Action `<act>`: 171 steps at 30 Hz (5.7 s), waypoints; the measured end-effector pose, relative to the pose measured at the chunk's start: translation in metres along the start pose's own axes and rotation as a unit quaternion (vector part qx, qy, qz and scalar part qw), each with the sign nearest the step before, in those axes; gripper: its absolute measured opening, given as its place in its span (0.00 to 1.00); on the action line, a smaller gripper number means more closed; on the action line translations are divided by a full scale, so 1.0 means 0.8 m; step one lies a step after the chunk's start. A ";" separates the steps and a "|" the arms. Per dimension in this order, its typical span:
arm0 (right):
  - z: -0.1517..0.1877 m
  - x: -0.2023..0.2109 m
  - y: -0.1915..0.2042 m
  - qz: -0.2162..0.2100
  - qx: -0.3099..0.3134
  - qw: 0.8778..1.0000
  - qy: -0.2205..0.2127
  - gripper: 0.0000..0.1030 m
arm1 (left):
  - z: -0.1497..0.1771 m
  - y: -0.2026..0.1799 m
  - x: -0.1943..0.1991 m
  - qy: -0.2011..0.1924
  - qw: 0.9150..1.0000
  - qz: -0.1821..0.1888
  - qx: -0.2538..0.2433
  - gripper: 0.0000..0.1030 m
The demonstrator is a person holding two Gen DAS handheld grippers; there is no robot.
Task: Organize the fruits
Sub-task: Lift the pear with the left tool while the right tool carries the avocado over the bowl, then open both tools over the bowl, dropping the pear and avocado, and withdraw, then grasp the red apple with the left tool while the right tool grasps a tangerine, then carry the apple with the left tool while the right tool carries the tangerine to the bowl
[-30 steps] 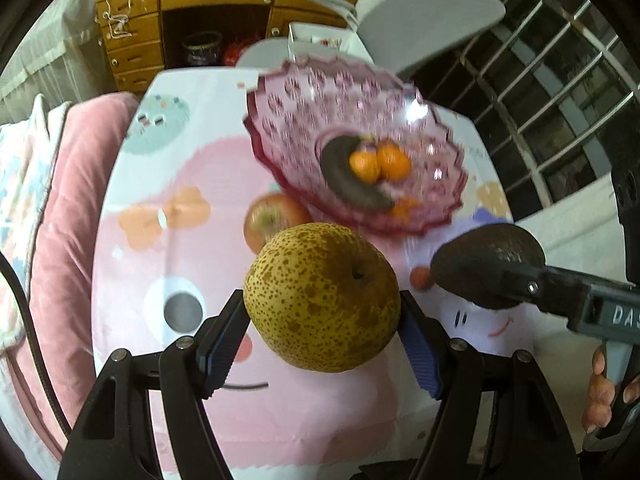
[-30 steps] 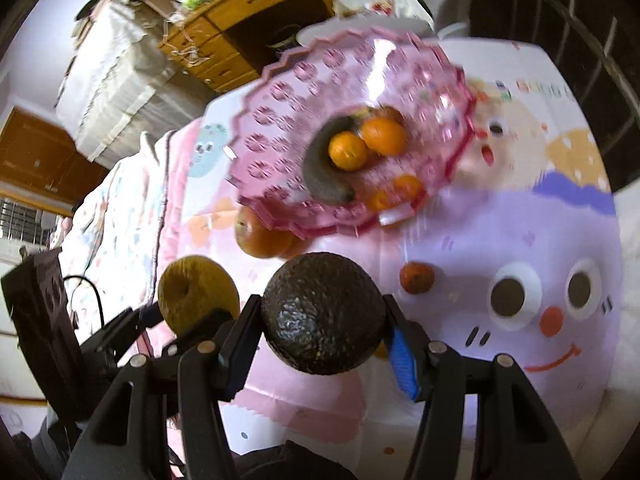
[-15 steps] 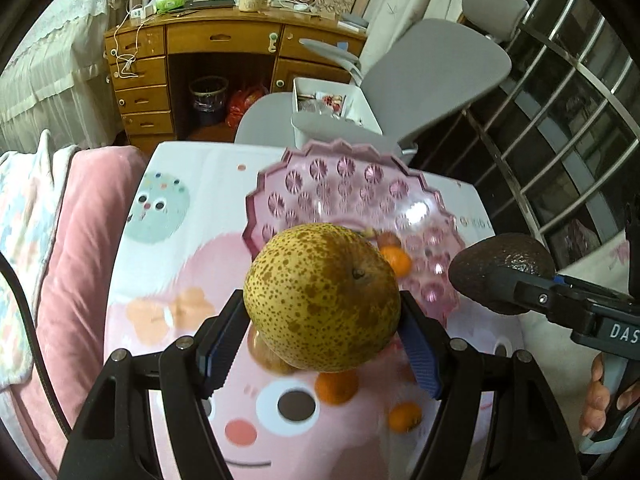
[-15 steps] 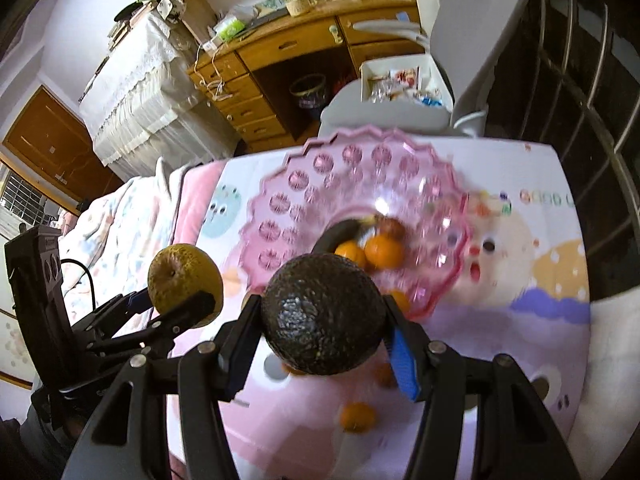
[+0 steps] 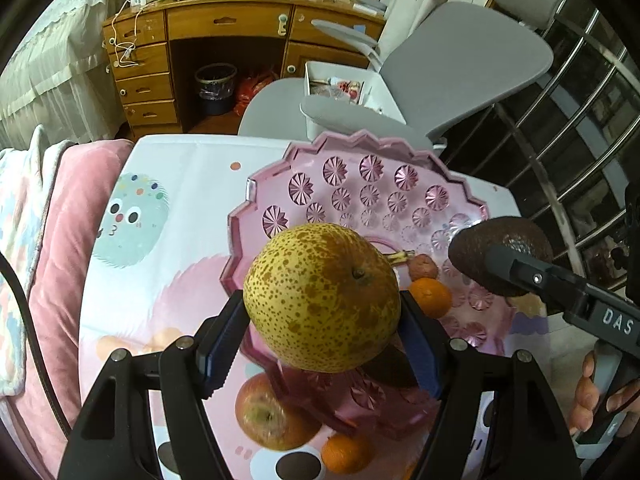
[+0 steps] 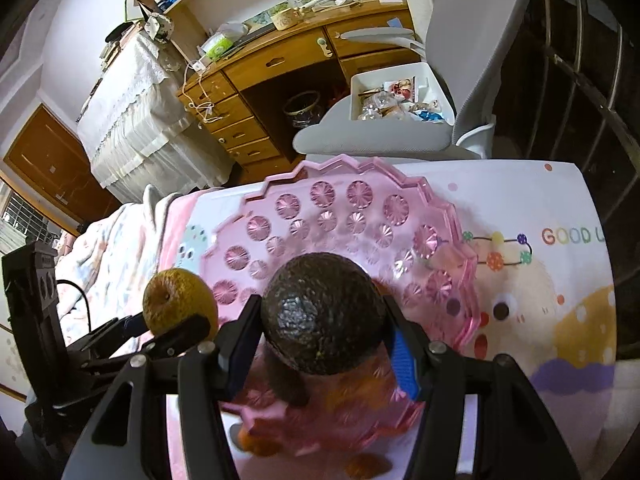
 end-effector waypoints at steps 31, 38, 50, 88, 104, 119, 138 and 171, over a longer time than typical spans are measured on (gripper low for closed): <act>-0.005 -0.003 -0.004 -0.016 -0.043 0.999 -0.010 0.66 | -0.002 -0.009 -0.009 0.006 1.000 0.003 0.000 0.90; 0.023 0.026 0.006 -0.009 -0.043 0.999 -0.022 0.66 | 0.018 0.000 0.029 -0.013 1.000 0.000 -0.003 0.90; 0.082 0.082 0.029 0.001 -0.024 0.999 -0.047 0.66 | 0.089 0.021 0.083 -0.015 1.000 -0.004 0.004 0.90; 0.286 0.022 0.037 0.104 0.105 0.989 -0.030 0.61 | 0.131 0.058 -0.031 0.075 0.997 -0.015 -0.011 0.77; 0.291 -0.001 0.046 0.090 0.129 0.988 0.007 0.40 | 0.131 0.057 -0.056 0.078 0.997 0.020 0.010 0.67; 0.288 0.003 0.057 0.073 0.137 0.988 0.015 0.39 | 0.129 0.054 -0.057 0.057 0.998 0.018 0.015 0.64; 0.223 0.057 0.104 0.058 0.159 0.985 -0.030 0.39 | 0.117 0.075 0.043 0.056 0.998 -0.008 0.014 0.64; 0.112 0.015 0.033 0.096 0.071 0.991 -0.052 0.39 | 0.060 -0.008 -0.001 0.073 0.995 0.036 -0.063 0.64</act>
Point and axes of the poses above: each gripper's, at about its wrist camera, not at the fingertips, and x roughly against the way its jaws point, y to its left, z to its underside, the point moved 7 cm from there along -x, roughly the way its jaws point, and after that the axes turned 5 degrees about x, right-handed, at the moved point
